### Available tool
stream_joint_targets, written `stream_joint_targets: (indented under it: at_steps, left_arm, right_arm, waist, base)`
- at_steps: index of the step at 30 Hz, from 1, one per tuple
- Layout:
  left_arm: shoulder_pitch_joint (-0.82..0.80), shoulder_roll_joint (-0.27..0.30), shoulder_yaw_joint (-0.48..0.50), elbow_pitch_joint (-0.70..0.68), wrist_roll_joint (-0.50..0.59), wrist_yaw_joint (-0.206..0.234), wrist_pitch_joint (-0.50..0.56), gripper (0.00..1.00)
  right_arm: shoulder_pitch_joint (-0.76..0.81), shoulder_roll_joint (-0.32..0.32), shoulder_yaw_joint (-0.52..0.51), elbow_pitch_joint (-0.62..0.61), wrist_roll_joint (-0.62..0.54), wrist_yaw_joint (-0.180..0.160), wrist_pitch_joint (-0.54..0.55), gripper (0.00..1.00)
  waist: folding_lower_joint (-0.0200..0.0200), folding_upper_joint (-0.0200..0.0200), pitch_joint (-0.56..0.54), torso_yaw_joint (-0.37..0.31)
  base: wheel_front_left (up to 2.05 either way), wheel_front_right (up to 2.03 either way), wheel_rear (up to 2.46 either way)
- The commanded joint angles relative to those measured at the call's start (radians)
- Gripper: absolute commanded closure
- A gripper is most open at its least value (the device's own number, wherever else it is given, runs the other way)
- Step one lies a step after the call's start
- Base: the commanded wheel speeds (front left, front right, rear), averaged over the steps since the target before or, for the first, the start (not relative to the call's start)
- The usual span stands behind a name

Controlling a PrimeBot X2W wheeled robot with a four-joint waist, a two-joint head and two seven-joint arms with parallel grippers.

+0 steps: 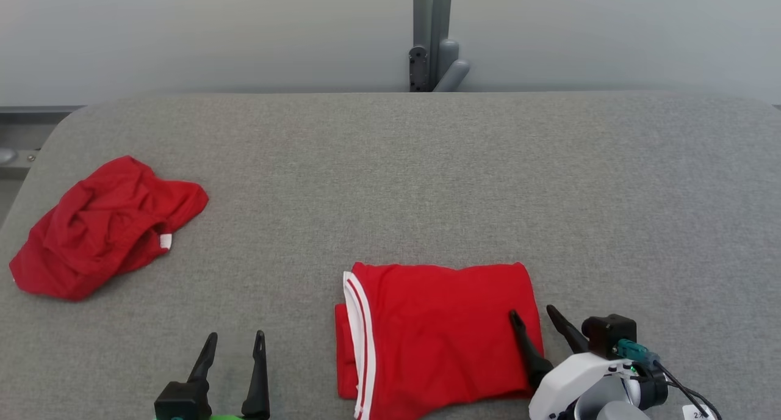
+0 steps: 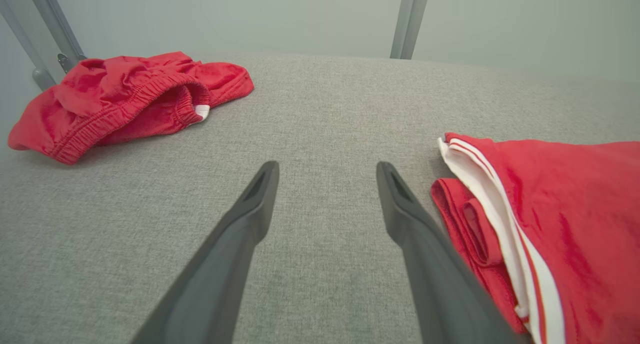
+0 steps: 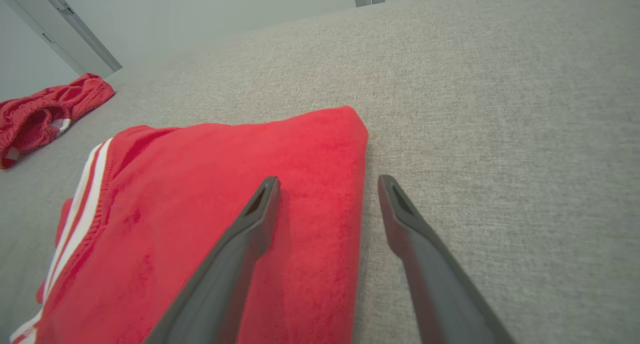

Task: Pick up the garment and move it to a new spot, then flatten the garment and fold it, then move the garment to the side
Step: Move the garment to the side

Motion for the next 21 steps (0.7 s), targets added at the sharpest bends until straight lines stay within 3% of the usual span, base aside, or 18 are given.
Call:
stream_joint_targets:
  at_steps: [1,6,8,9,14,21]
  left_arm:
    - [-0.017,0.003,-0.004,-0.003,-0.006,-0.004,0.000,0.00]
    - [-0.038,0.003,-0.022,-0.010,-0.012,-0.003,0.000,0.00]
    - [-0.039,0.004,-0.025,-0.013,-0.013,-0.001,0.000,0.00]
    - [-0.038,0.003,-0.029,-0.020,-0.013,0.001,0.000,0.00]
    - [-0.022,0.003,-0.031,-0.028,-0.014,0.000,0.000,0.00]
    - [-0.028,0.003,-0.043,-0.028,-0.022,-0.010,0.000,0.00]
  right_arm:
    - [-0.012,-0.006,-0.008,0.026,-0.015,0.000,-0.003,0.00]
    - [-0.060,-0.003,-0.028,0.126,-0.037,0.000,-0.003,0.00]
    - [-0.071,-0.001,-0.014,0.144,-0.016,0.000,-0.002,0.83]
    - [-0.078,-0.001,-0.004,0.149,-0.001,0.000,-0.002,1.00]
    - [-0.093,-0.003,-0.038,0.097,-0.019,-0.001,-0.003,1.00]
    - [-0.081,-0.003,-0.061,0.073,-0.041,-0.001,-0.003,1.00]
  waist:
    - [0.0000,0.0061,0.031,0.042]
    - [0.0000,0.0061,0.049,0.085]
    - [0.0000,0.0061,0.053,0.090]
    - [0.0000,0.0061,0.054,0.088]
    - [0.0000,0.0061,0.039,0.019]
    - [0.0000,0.0061,0.029,-0.214]
  base:
    - [0.00,0.00,0.00]
    - [0.00,0.00,0.00]
    - [0.00,0.00,0.00]
    - [0.00,0.00,0.00]
    - [0.00,0.00,0.00]
    - [0.00,0.00,0.00]
